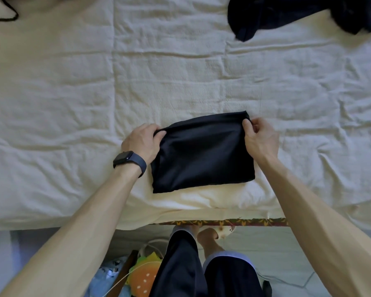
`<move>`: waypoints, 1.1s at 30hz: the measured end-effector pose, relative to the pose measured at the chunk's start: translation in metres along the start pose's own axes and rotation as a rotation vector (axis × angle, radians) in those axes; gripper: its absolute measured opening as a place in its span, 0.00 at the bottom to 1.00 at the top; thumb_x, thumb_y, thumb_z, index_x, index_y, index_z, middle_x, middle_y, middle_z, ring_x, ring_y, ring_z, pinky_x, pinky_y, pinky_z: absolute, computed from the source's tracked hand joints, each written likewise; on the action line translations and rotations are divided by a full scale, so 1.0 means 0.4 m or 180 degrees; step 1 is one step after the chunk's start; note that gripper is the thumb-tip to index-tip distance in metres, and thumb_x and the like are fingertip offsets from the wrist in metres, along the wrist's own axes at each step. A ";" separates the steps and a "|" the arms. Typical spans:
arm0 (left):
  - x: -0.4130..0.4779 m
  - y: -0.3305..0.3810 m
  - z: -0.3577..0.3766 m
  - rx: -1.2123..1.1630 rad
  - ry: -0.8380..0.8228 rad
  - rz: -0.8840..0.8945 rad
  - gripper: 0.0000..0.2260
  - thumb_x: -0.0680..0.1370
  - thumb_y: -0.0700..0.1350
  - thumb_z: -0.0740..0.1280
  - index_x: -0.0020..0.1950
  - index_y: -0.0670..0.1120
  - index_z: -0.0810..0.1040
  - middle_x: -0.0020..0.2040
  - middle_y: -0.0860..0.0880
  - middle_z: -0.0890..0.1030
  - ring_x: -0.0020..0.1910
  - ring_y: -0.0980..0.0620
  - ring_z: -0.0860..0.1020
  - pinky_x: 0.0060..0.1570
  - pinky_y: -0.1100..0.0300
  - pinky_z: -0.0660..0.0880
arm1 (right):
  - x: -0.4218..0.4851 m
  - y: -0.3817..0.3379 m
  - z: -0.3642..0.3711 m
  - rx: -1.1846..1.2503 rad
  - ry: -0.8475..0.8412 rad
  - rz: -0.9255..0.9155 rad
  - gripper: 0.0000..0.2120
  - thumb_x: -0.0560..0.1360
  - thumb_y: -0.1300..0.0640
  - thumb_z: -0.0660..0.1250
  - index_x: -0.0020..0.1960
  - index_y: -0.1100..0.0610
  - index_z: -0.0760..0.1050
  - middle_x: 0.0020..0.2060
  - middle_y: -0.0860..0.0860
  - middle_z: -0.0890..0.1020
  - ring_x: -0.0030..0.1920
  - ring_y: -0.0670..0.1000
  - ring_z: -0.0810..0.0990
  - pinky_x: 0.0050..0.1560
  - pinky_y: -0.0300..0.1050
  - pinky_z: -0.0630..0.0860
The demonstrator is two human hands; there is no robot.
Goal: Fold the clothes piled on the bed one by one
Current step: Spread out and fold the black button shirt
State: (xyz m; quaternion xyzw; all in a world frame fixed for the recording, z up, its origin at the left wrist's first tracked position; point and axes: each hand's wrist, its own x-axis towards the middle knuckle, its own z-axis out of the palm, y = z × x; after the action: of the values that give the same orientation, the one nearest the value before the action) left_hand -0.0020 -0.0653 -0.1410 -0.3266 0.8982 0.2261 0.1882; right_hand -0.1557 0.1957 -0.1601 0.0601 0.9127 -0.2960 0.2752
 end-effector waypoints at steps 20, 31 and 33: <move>-0.111 -0.011 0.066 -0.3387 -0.0691 -0.2078 0.14 0.74 0.51 0.77 0.55 0.46 0.82 0.48 0.52 0.86 0.47 0.54 0.84 0.46 0.60 0.81 | -0.042 0.014 -0.072 0.1190 -0.1582 0.0824 0.11 0.79 0.58 0.71 0.61 0.55 0.79 0.55 0.53 0.85 0.52 0.53 0.86 0.47 0.46 0.81; -0.117 -0.031 0.051 -0.3466 -0.0753 -0.1693 0.10 0.79 0.43 0.70 0.59 0.51 0.77 0.57 0.50 0.83 0.58 0.48 0.81 0.56 0.50 0.79 | -0.042 0.029 -0.059 0.1568 -0.1618 0.0619 0.18 0.81 0.60 0.68 0.69 0.48 0.73 0.56 0.52 0.85 0.53 0.53 0.86 0.51 0.55 0.84; -0.116 -0.017 0.050 -0.2261 -0.0510 -0.1491 0.04 0.78 0.49 0.69 0.51 0.58 0.76 0.48 0.57 0.81 0.50 0.51 0.81 0.46 0.56 0.77 | -0.045 0.033 -0.058 0.1605 -0.1605 0.0599 0.17 0.80 0.57 0.70 0.67 0.47 0.74 0.55 0.51 0.85 0.52 0.52 0.87 0.50 0.54 0.84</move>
State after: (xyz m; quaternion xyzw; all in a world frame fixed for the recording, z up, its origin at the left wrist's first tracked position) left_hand 0.0398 -0.0360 -0.1371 -0.5476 0.6488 0.4970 0.1795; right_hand -0.1477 0.2208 -0.1415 0.1349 0.7051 -0.4905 0.4941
